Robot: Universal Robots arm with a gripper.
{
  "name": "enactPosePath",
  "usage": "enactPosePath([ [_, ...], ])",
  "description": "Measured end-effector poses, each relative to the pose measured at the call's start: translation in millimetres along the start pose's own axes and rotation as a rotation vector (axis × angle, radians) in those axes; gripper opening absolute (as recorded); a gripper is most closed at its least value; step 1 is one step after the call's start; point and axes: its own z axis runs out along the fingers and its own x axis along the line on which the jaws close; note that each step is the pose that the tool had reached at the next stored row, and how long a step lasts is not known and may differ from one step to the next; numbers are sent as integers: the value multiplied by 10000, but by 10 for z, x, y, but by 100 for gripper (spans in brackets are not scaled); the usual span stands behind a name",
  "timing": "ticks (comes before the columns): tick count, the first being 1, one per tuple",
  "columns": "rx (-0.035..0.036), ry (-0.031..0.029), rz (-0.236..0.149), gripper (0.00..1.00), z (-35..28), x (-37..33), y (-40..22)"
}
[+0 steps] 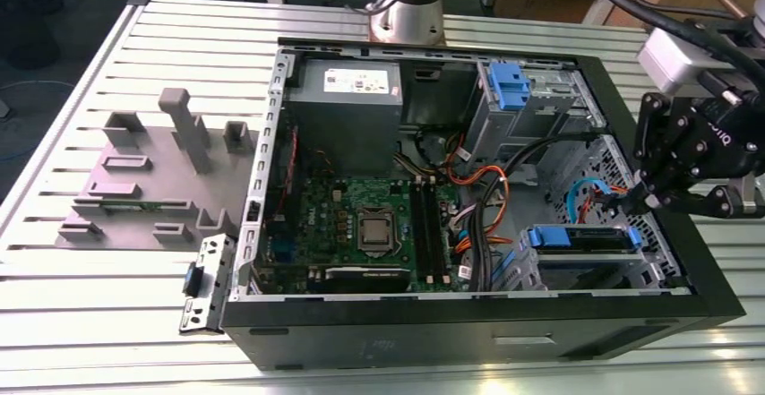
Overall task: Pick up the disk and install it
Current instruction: 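Insert the first disk wire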
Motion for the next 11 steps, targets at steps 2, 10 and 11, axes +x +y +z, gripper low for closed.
enactPosePath([
  [2, -7, 0, -1, 11, -1, -46, -23],
  [10, -62, 13, -2, 11, -6, -212, -99],
  [11, -69, 14, -2, 11, -6, -219, -100],
])
